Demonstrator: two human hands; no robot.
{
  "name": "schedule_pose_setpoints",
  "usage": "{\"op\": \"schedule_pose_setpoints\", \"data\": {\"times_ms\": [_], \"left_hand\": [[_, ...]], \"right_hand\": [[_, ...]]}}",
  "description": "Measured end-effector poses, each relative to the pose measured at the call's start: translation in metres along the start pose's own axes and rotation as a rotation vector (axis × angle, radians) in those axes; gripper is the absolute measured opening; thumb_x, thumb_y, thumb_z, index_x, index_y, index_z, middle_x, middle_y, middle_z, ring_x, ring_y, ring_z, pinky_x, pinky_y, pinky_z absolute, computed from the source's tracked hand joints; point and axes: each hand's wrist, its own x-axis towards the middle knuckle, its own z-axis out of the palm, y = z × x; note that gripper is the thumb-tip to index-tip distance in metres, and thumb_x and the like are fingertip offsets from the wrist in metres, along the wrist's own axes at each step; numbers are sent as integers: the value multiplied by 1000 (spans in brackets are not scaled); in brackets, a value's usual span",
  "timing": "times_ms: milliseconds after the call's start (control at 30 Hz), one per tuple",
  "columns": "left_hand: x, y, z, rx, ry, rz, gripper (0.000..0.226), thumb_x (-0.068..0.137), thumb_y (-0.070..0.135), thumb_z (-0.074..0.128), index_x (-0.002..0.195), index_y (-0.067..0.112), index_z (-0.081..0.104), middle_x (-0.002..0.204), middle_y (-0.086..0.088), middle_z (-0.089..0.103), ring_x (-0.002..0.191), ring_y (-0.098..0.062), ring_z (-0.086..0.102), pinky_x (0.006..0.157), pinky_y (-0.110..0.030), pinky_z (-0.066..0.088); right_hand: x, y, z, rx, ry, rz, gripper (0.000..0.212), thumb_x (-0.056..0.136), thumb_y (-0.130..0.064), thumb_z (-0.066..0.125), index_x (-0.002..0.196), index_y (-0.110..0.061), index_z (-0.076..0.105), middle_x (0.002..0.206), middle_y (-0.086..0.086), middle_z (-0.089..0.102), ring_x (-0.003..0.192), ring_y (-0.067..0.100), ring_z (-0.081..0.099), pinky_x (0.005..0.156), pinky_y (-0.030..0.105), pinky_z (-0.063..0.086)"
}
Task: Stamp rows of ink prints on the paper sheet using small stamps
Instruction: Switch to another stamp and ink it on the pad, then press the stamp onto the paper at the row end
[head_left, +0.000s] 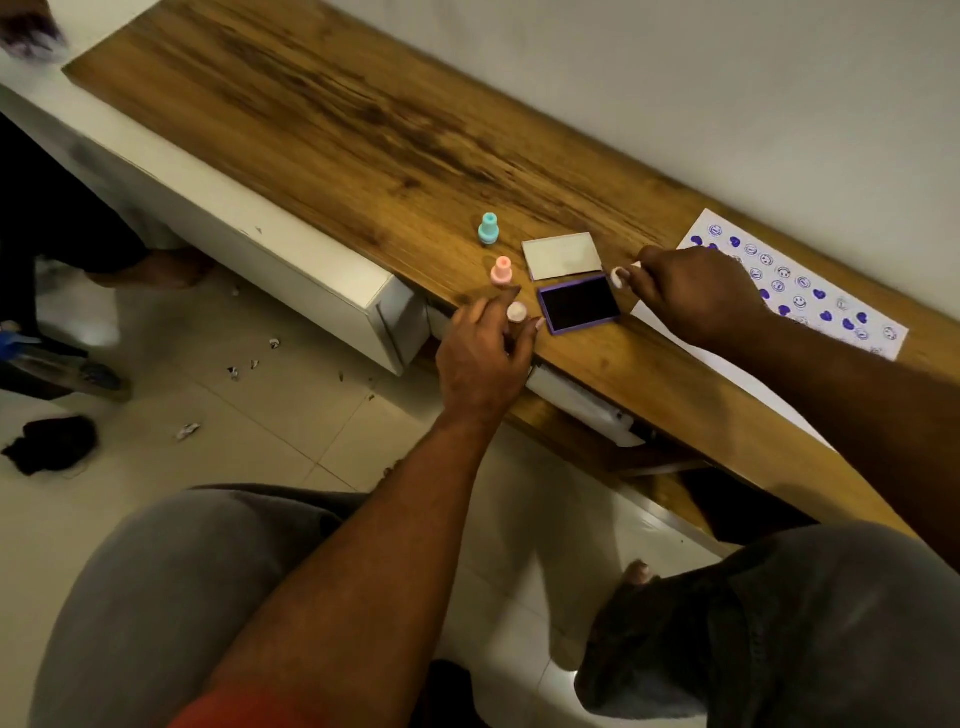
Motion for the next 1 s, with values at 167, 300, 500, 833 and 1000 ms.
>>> {"op": "schedule_pose_setpoints", "data": {"times_ms": [167, 300, 500, 833, 1000], "left_hand": [[21, 38, 11, 239, -137, 117, 71, 94, 66, 63, 150, 22, 56, 128, -5, 71, 116, -23, 66, 87, -35, 51], [32, 50, 19, 373, -252, 54, 67, 91, 66, 68, 145, 28, 58, 123, -2, 72, 110, -24, 69, 84, -38, 55], [33, 55, 22, 399, -247, -42, 58, 86, 62, 77, 134, 32, 65, 119, 3, 73, 106, -20, 71, 78, -34, 54], [41, 60, 18, 418, -296, -115, 51, 86, 58, 80, 127, 31, 68, 118, 3, 73, 106, -20, 70, 78, -34, 52], [39, 63, 13, 346, -299, -113, 53, 85, 60, 78, 126, 28, 67, 116, 1, 73, 104, -22, 69, 82, -36, 53]], "right_hand": [[-8, 0, 13, -50, -97, 39, 54, 107, -57, 27, 104, -14, 60, 66, -1, 48, 56, 14, 44, 49, 27, 23], [1, -13, 8, -91, -117, -37, 51, 108, -54, 31, 109, -13, 61, 78, 10, 62, 64, 22, 50, 56, 32, 36], [26, -28, -48, -164, 260, 18, 63, 107, -59, 26, 97, -8, 61, 75, 20, 63, 64, 39, 56, 56, 35, 31], [4, -56, 40, -272, -135, 127, 38, 108, -42, 43, 121, -10, 60, 102, 12, 72, 86, 34, 70, 65, 36, 43], [17, -69, 31, -379, -280, 163, 32, 100, -32, 62, 125, -11, 61, 114, 10, 71, 99, 31, 70, 75, 37, 45]]}}
